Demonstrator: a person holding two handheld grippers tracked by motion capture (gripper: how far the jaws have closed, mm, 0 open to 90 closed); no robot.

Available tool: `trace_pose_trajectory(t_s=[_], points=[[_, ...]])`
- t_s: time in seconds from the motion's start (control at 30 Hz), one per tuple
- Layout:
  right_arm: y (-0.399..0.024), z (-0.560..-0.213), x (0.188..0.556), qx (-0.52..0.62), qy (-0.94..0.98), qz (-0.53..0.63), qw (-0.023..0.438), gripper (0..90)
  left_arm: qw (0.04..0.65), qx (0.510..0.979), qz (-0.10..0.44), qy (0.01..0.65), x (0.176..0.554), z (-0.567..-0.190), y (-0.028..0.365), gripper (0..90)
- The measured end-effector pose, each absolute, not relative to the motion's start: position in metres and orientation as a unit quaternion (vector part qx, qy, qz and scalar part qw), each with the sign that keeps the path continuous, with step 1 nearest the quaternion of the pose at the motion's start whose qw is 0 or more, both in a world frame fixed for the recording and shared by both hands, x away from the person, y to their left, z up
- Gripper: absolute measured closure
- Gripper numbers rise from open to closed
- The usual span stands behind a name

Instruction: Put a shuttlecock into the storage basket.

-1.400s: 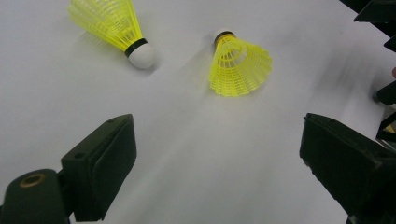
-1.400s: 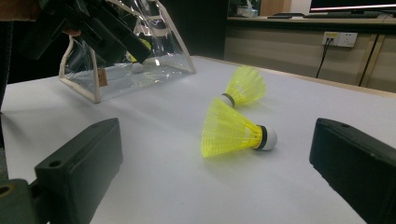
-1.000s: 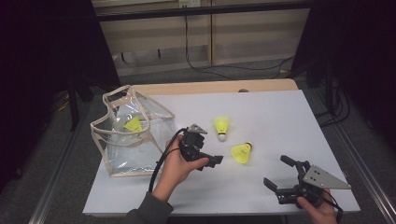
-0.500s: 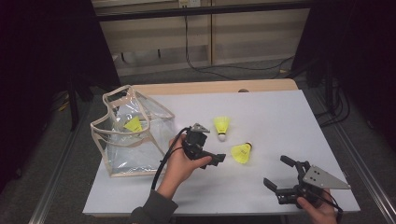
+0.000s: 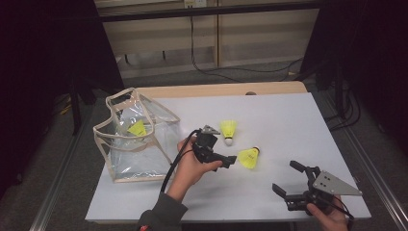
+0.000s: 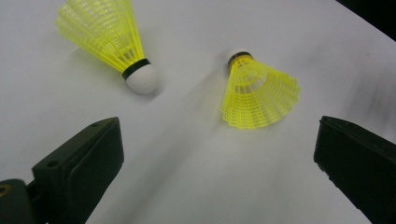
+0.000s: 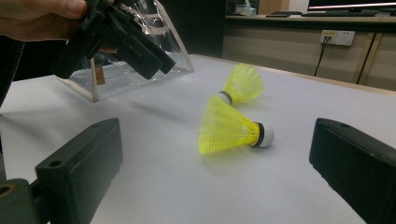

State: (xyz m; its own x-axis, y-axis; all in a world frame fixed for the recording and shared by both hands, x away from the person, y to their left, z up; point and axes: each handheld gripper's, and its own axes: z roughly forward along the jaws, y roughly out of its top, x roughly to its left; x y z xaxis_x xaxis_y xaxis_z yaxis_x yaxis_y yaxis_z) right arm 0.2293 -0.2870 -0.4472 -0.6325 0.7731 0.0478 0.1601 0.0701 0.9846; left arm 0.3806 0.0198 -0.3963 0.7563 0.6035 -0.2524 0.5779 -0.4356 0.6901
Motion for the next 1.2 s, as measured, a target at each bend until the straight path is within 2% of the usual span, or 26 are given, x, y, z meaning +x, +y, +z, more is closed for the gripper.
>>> trace_pose_trajectory(t_s=[0.47,0.9,1.2], points=[[-0.289,-0.447,0.228,0.341,0.684,0.590,0.260,2.8,0.402,0.848,0.049,0.342,0.384,-0.397,0.011,5.3],[-0.292,-0.446,0.228,0.347,0.679,0.590,0.265,2.8,0.395,0.855,0.056,0.331,0.390,-0.407,0.003,15.0],[-0.292,-0.445,0.228,0.347,0.679,0.591,0.263,2.8,0.391,0.860,0.063,0.322,0.393,-0.411,0.001,18.3]])
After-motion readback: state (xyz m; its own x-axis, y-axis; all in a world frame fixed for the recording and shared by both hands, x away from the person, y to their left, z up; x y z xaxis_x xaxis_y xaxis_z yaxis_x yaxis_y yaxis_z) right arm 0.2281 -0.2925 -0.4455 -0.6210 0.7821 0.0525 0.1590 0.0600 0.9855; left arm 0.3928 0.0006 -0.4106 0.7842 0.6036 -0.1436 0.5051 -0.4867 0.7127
